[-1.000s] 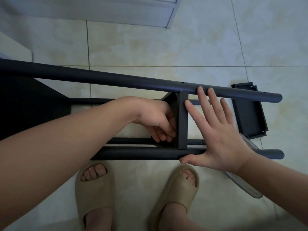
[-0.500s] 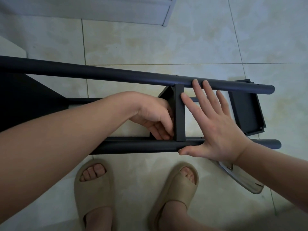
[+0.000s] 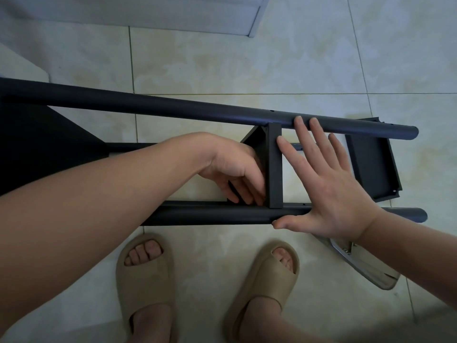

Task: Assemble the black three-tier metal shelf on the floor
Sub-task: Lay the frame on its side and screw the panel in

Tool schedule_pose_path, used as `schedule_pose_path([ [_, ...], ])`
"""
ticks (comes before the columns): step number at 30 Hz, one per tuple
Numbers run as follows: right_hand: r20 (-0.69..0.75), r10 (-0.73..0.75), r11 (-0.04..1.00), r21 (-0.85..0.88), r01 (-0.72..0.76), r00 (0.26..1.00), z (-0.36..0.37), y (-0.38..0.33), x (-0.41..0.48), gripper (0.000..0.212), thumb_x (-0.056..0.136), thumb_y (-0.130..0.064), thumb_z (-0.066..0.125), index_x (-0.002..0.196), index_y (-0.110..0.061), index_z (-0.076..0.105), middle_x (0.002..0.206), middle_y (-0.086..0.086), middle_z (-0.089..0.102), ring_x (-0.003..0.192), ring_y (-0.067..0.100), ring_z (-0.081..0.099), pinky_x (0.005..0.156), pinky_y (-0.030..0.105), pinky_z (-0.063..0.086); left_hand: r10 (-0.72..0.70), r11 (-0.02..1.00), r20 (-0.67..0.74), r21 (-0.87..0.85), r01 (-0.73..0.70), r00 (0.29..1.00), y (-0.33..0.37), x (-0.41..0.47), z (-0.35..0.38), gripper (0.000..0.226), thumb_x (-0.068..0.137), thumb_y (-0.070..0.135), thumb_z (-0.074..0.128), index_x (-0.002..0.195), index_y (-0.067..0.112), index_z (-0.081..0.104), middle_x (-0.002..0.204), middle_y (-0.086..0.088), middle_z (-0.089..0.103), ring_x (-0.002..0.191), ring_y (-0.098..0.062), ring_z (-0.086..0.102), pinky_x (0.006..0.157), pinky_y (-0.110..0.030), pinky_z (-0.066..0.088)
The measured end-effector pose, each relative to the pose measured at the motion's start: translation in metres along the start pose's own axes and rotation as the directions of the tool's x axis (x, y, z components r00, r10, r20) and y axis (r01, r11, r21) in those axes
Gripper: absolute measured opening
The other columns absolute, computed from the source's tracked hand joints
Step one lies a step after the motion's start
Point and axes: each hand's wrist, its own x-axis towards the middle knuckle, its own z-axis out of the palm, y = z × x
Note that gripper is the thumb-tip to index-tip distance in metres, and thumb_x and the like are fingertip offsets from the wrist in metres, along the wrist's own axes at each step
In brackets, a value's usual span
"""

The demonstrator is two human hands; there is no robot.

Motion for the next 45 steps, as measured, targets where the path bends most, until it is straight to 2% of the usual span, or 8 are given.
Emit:
schedule_pose_path([
  [6,-0.001,-0.003,1.0,-0.005,0.003,1.0,0.0005,0.001,-0.0002,0.122,0.074,-0.096,0.036,0.162,-0.015,0.016,0.169,0.017,0.0,0.156,0.04,-0.003,0.121,0.066,0.011,0.013,0.999,-0.029,0.047,-0.012,0.999,0.0003,-0.0002,0.0016,0.02,0.088,0.013,0.073,0.107,0.016,0.073,0.098,0.003,0.077,0.094,-0.011,0.069,0.098,-0.038,0.05],
  [9,0.002,0.0,1.0,-0.001,0.0,1.0,-0.0001,0.0008,-0.0001,0.122,0.073,-0.096,0.036,0.162,-0.015,0.016,0.169,0.017,0.0,0.156,0.04,-0.003,0.12,0.067,0.012,0.0,0.998,-0.014,0.064,0.0,1.0,0.0019,-0.0024,0.0,0.021,0.086,0.013,0.073,0.105,0.02,0.074,0.101,0.005,0.077,0.097,-0.007,0.07,0.1,-0.041,0.047],
  [13,0.002,-0.002,1.0,0.009,0.002,1.0,-0.0007,-0.0002,0.0,0.122,0.073,-0.095,0.038,0.162,-0.014,0.017,0.169,0.018,0.001,0.156,0.041,-0.003,0.121,0.066,0.011,-0.039,0.997,-0.019,0.064,0.04,0.999,0.0015,-0.0011,0.0005,0.02,0.09,0.019,0.07,0.109,0.022,0.073,0.1,0.006,0.078,0.105,-0.011,0.07,0.101,-0.043,0.047],
  [21,0.006,-0.001,1.0,0.006,0.001,1.0,-0.0012,-0.0001,0.0,0.122,0.073,-0.095,0.038,0.162,-0.014,0.017,0.169,0.018,0.001,0.156,0.041,-0.003,0.121,0.065,0.01,-0.045,0.997,-0.012,0.062,0.045,0.999,0.002,-0.0012,0.0005,0.029,0.088,0.014,0.071,0.118,0.016,0.071,0.105,0.004,0.077,0.106,-0.008,0.07,0.103,-0.045,0.045],
  [27,0.001,-0.002,1.0,0.002,0.002,1.0,-0.0001,0.0003,0.0001,0.123,0.072,-0.095,0.039,0.162,-0.014,0.017,0.169,0.018,0.001,0.156,0.041,-0.003,0.121,0.065,0.01,-0.056,0.996,-0.015,0.07,0.057,0.998,0.0028,-0.0023,0.0015,0.017,0.089,0.018,0.071,0.105,0.024,0.073,0.101,0.005,0.078,0.109,-0.012,0.069,0.107,-0.052,0.04],
  [32,-0.003,-0.005,1.0,0.004,0.005,1.0,0.0005,0.0004,0.0001,0.122,0.073,-0.095,0.039,0.162,-0.013,0.018,0.169,0.018,0.002,0.156,0.041,-0.003,0.122,0.064,0.01,-0.058,0.996,-0.017,0.07,0.059,0.998,0.0031,-0.0026,0.001,0.031,0.088,0.015,0.072,0.119,0.016,0.071,0.107,0.004,0.077,0.108,-0.008,0.069,0.107,-0.049,0.04],
  [39,0.0,-0.002,1.0,0.002,0.002,1.0,-0.0005,-0.0005,-0.0007,0.122,0.072,-0.094,0.04,0.162,-0.013,0.018,0.169,0.019,0.003,0.156,0.041,-0.002,0.121,0.066,0.011,-0.079,0.995,-0.017,0.058,0.08,0.997,0.003,-0.0021,0.0034,0.019,0.09,0.019,0.069,0.108,0.022,0.073,0.099,0.005,0.078,0.108,-0.011,0.069,0.107,-0.05,0.04],
  [45,0.001,-0.001,1.0,-0.003,0.001,1.0,-0.0007,0.0,-0.0002,0.122,0.073,-0.095,0.036,0.162,-0.014,0.018,0.169,0.019,0.002,0.156,0.041,-0.002,0.121,0.066,0.012,-0.08,0.997,-0.016,0.017,0.08,0.997,0.0025,0.0001,0.0021,0.032,0.09,0.015,0.07,0.122,0.014,0.07,0.108,0.0,0.077,0.111,-0.012,0.069,0.107,-0.047,0.043],
])
